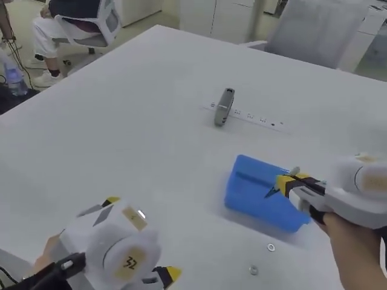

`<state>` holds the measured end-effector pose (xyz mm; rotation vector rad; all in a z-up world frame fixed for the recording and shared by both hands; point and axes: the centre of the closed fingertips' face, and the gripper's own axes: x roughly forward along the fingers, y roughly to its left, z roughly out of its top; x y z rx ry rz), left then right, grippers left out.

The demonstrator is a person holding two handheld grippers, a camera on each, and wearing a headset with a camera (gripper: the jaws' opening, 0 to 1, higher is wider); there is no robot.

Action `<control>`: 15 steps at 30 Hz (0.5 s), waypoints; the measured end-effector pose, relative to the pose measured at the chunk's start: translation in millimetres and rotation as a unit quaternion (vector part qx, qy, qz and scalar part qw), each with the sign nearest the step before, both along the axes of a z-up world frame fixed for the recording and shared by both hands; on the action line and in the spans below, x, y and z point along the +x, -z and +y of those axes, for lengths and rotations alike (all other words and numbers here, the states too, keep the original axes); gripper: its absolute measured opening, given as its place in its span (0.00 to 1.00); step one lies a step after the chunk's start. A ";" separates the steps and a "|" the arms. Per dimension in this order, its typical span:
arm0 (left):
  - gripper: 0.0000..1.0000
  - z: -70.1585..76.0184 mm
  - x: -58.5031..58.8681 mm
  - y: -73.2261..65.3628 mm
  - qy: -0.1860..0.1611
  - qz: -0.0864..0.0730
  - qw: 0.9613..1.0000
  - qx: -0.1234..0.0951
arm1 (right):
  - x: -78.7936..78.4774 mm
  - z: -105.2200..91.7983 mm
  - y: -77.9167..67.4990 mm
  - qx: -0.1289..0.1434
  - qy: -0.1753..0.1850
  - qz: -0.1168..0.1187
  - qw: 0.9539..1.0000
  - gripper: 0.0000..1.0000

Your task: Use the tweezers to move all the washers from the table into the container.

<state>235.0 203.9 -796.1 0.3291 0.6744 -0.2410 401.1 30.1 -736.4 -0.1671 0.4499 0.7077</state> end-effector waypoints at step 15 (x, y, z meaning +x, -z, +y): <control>0.92 -0.5 1.9 -3.6 0.002 -0.011 1.000 -0.002 | -48.2 -16.4 -7.3 0.003 -0.005 -0.001 1.000 0.01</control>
